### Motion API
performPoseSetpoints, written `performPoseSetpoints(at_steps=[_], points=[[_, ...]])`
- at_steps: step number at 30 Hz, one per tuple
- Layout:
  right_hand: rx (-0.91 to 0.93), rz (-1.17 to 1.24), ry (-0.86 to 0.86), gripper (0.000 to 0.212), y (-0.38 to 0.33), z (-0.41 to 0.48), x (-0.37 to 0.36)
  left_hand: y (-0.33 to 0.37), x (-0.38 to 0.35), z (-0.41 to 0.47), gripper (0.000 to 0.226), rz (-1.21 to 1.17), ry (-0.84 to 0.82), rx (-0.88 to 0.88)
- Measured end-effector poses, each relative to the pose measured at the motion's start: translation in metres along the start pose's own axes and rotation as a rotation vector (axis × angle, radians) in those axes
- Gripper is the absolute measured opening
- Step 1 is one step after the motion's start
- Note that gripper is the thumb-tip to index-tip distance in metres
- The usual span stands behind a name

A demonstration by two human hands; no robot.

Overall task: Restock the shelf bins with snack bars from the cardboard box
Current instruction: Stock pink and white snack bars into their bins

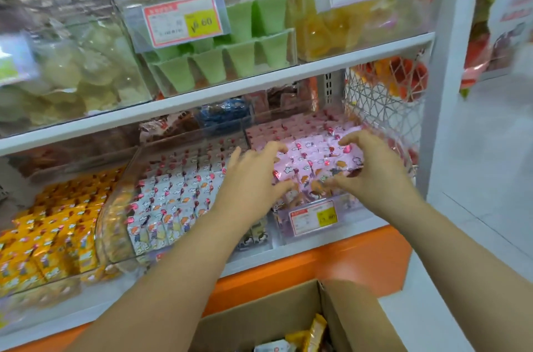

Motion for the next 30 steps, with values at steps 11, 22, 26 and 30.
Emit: performPoseSetpoints(at_steps=[11,22,26,30], points=[[0.07,0.051,-0.308,0.045,-0.006,0.014,-0.066,-0.003,-0.015,0.0,0.041,0.27,-0.074,-0.044],[0.179,-0.05,-0.265,0.038,-0.015,0.014,-0.071,-0.008,-0.023,-0.006,0.025,0.298,-0.079,-0.021],[0.155,-0.109,-0.298,0.033,-0.011,0.012,-0.078,-0.009,-0.025,-0.005,0.033,0.374,-0.103,-0.048],[0.151,-0.18,-0.335,0.032,-0.01,0.006,-0.074,-0.014,-0.031,-0.009,0.045,0.355,-0.128,-0.084]])
Point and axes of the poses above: each hand's wrist, its own z-axis towards the middle knuckle, its own x-axis out of the back of the hand, y = z × x, the point moved 7 cm from there along z, towards the middle knuckle, and after that the axes turned 5 degrees about x, right-handed, at the moved point
